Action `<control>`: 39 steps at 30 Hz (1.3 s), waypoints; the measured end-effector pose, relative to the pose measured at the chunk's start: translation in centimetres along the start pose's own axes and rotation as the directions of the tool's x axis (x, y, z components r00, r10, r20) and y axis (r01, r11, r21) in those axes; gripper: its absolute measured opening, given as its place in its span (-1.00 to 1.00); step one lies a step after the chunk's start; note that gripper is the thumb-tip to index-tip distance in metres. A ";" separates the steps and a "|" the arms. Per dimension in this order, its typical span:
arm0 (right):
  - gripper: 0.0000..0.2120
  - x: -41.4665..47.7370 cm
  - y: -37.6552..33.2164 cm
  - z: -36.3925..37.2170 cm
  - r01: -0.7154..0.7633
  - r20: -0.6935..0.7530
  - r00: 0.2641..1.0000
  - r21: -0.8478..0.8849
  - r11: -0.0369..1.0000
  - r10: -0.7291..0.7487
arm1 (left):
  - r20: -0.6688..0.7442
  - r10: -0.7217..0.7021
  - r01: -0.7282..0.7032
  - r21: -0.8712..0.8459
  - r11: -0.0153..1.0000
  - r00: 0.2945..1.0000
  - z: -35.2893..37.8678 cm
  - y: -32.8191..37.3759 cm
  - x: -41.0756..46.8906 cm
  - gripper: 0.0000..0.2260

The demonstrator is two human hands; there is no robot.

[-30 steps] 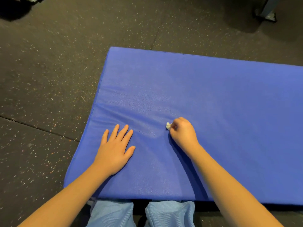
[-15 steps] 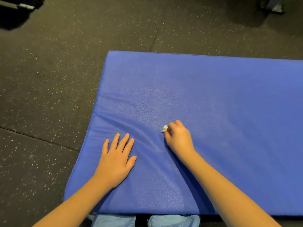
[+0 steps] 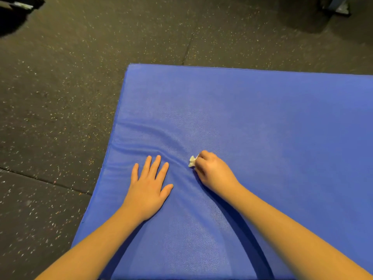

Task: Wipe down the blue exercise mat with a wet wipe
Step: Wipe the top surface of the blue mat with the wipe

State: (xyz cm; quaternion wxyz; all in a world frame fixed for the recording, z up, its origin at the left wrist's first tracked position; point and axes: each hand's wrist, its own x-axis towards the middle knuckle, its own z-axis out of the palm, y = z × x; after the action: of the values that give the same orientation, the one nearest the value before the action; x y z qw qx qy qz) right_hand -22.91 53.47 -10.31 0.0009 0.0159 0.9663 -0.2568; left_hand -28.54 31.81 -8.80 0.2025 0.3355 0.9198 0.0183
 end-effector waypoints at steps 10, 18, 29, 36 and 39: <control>-0.65 3.0 0.6 0.7 -0.136 -0.095 0.988 -0.156 0.978 0.122 | -0.015 0.019 -0.018 0.081 0.997 1.000 1.2 -0.6 0.2 -0.37; -0.34 5.9 3.1 -0.3 -0.355 -0.005 0.931 -0.243 0.903 0.365 | -0.130 0.054 -0.060 -0.044 0.997 0.990 1.3 -1.4 1.9 -0.40; -0.47 3.6 -0.1 1.7 0.073 0.065 0.996 -0.166 0.983 -0.063 | -0.199 0.030 -0.025 0.029 0.999 0.980 0.7 -2.2 5.5 -0.47; -0.37 6.9 1.9 1.8 0.037 0.108 0.994 -0.255 0.966 -0.009 | -0.228 0.044 -0.042 0.015 0.999 0.973 0.7 -2.5 5.7 -0.47; -0.28 8.9 1.2 1.5 -0.219 0.045 0.972 -0.185 0.958 0.231 | -0.227 0.053 -0.057 -0.011 0.998 0.972 0.6 -2.7 5.8 -0.46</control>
State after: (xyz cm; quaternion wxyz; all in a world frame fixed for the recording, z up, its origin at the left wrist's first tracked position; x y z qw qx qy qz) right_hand -31.83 54.02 -12.32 0.0636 0.1171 0.9768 -0.1679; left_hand -34.00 33.35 -11.86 0.0985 0.3547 0.9271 0.0700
